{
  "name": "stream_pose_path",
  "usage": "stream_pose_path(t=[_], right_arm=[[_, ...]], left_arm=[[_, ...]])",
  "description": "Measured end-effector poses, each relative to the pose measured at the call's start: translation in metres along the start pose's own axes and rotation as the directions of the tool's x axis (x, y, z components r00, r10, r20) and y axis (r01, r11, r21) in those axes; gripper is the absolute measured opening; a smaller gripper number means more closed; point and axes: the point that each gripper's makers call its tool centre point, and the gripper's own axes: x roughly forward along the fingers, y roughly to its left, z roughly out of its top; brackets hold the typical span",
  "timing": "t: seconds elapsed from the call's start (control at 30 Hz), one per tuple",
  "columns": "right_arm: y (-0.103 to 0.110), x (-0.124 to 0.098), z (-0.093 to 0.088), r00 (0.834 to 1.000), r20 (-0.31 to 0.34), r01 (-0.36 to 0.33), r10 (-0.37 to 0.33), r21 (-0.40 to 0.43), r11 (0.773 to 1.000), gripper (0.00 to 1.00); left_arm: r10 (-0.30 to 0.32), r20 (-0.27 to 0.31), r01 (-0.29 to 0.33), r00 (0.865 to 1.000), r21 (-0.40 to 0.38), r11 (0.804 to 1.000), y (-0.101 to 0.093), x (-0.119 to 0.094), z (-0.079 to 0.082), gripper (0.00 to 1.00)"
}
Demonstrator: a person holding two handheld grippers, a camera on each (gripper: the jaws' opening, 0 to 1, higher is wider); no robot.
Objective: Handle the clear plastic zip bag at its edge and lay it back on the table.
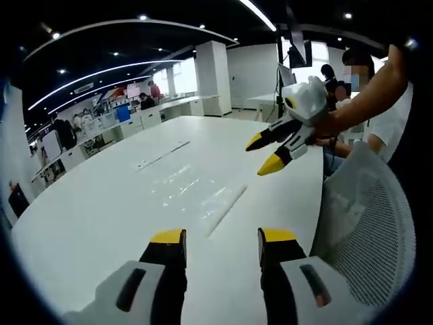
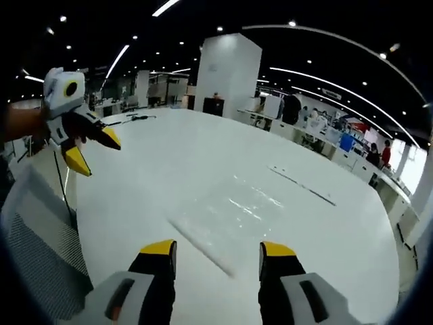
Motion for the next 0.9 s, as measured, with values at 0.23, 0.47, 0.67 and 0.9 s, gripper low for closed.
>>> stream_pose_path(t=[0.23, 0.47, 0.67, 0.9], right_arm=[[-0.004, -0.038, 0.007, 0.998, 0.044, 0.052, -0.054, 0.060, 0.997, 0.65], [-0.004, -0.067, 0.006, 0.993, 0.076, 0.088, -0.095, 0.092, 0.992, 0.74], [-0.001, -0.090, -0.010, 0.990, 0.060, 0.119, -0.125, 0.096, 0.988, 0.79], [0.002, -0.109, -0.029, 0.987, 0.068, 0.132, -0.143, 0.153, 0.979, 0.87]], left_arm=[[0.000, 0.009, 0.000, 1.000, -0.007, 1.000, -0.004, -0.001, 0.001, 0.45], [0.019, 0.013, -0.019, 1.000, -0.014, 1.000, -0.003, -0.008, -0.009, 0.49], [0.039, 0.008, -0.039, 0.999, -0.012, 0.999, -0.008, -0.018, -0.014, 0.51], [0.063, 0.023, -0.062, 0.998, -0.020, 0.998, -0.019, -0.026, -0.022, 0.56]])
